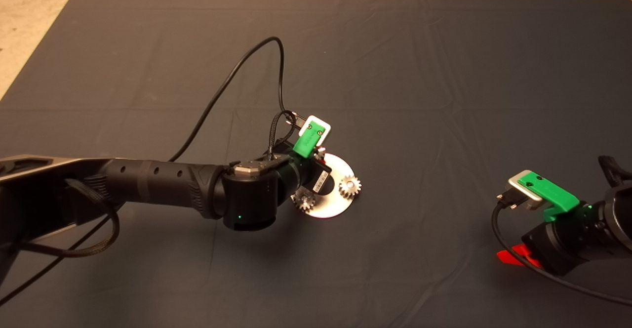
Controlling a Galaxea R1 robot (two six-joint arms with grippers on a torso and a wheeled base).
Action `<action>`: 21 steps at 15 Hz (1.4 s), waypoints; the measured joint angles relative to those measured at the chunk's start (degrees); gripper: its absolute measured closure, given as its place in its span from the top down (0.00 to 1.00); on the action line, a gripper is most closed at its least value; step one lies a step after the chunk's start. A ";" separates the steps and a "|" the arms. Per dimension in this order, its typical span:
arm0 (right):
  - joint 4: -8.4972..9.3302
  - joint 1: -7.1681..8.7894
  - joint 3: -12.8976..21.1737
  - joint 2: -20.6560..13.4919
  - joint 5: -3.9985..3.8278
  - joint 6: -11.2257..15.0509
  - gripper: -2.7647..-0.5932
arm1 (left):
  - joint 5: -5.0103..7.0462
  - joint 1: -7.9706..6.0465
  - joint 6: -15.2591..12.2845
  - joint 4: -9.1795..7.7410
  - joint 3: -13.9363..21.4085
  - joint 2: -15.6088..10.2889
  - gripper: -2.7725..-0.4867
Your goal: Install three planetary gears onto the carrier pins
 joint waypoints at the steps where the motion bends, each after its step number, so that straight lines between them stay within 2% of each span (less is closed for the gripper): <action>1: 0.00 0.00 0.00 0.00 0.01 0.00 0.66 | 0.00 0.00 0.00 0.00 -0.02 0.02 0.03; 12: 0.00 0.00 0.00 0.00 0.01 0.00 0.66 | 0.00 0.02 0.00 0.00 -0.02 -0.02 0.03; 14: 0.00 0.00 0.00 0.00 0.00 0.00 0.66 | 0.00 0.16 0.00 0.06 -0.02 -0.16 0.05; 16: 0.00 0.00 0.00 0.00 0.00 0.00 0.66 | 0.02 0.91 0.00 0.59 -0.02 -0.16 0.10; 21: 0.00 0.00 0.00 0.00 0.00 0.00 0.66 | 0.02 0.96 0.02 0.80 -0.02 -0.16 0.19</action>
